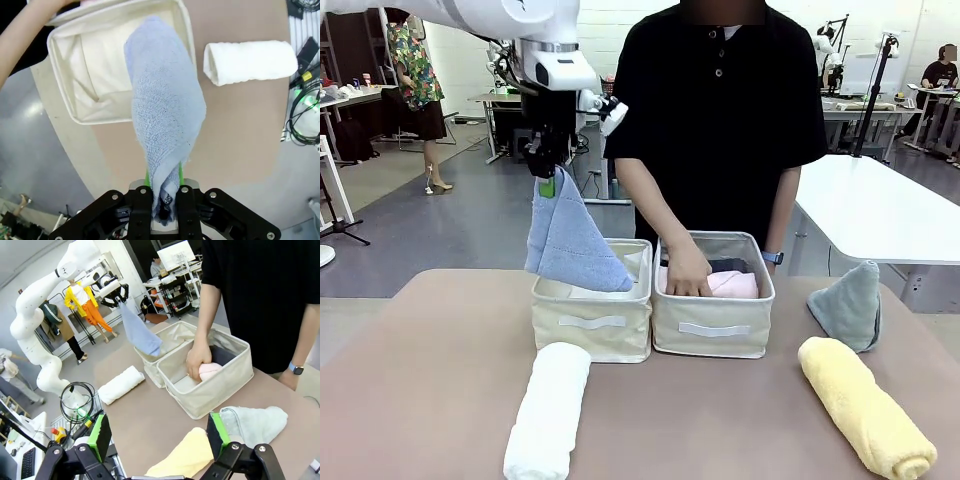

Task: Sort the towels based on their folding style.
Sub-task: Pick up one triangle-folded towel and place it in the left Fabric basket.

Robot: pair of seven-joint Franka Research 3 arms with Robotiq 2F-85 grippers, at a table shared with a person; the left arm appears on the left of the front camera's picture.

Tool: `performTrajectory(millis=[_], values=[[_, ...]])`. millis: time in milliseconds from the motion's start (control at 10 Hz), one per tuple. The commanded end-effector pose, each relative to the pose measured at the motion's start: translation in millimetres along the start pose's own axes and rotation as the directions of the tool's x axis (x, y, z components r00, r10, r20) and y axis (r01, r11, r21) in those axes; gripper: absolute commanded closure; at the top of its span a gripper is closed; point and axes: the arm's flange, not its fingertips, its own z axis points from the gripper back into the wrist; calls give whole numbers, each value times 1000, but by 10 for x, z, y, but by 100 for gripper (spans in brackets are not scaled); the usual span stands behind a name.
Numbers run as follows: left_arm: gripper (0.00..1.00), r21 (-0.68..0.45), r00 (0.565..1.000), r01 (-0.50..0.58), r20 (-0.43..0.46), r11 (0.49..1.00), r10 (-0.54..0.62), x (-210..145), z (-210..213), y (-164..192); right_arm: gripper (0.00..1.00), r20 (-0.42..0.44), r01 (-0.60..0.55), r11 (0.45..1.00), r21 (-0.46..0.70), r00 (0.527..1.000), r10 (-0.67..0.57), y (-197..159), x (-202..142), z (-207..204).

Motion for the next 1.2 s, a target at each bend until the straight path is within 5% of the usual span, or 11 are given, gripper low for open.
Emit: performTrajectory(millis=[0, 1100], values=[[86, 45, 996, 26, -85, 999, -22, 102, -71, 202, 0, 11, -12, 1000, 10, 1000, 12, -7, 4, -1], [86, -115, 1000, -9, -20, 993, 7, 334, -970, 477, 0, 11, -12, 1000, 10, 1000, 12, -7, 4, -1]])
